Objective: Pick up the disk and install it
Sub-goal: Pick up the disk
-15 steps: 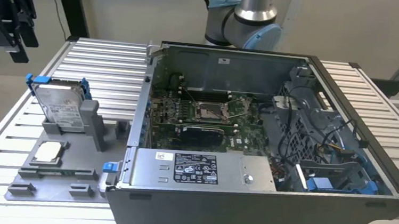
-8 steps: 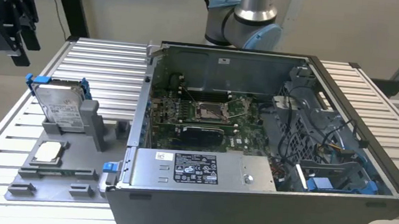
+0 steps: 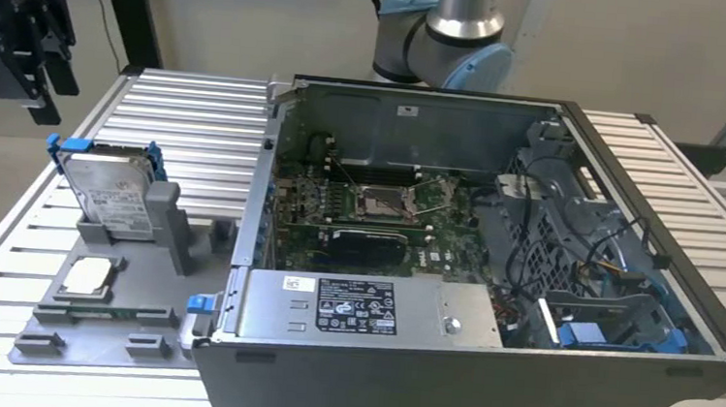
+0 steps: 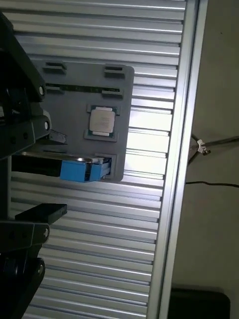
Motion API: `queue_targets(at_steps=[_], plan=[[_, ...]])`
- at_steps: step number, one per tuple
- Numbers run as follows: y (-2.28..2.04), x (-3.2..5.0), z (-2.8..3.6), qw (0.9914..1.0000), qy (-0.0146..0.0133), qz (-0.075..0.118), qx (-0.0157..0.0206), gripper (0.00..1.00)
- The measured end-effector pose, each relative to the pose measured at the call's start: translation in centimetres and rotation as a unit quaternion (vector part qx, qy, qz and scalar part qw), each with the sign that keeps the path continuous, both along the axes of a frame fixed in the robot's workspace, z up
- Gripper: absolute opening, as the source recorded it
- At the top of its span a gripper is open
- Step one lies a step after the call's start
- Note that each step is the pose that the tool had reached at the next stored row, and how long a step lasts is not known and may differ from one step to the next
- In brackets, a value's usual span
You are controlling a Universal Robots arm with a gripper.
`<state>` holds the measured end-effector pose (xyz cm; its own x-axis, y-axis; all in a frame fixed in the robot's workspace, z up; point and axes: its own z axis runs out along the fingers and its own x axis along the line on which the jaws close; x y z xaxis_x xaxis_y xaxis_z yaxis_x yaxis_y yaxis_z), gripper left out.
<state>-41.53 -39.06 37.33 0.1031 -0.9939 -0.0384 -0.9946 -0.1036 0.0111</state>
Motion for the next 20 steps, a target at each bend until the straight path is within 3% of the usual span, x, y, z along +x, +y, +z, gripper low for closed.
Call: queue_targets(at_steps=[5, 12, 20], plan=[[-0.01, 0.10, -0.42, 0.99998, 0.0006, -0.007, -0.0016, 1.00], [-0.01, 0.31, -0.82, 0.99986, 0.0034, -0.012, -0.0113, 1.00], [0.00, 0.41, -1.73, 0.99939, 0.0039, -0.032, -0.0139, 1.00]])
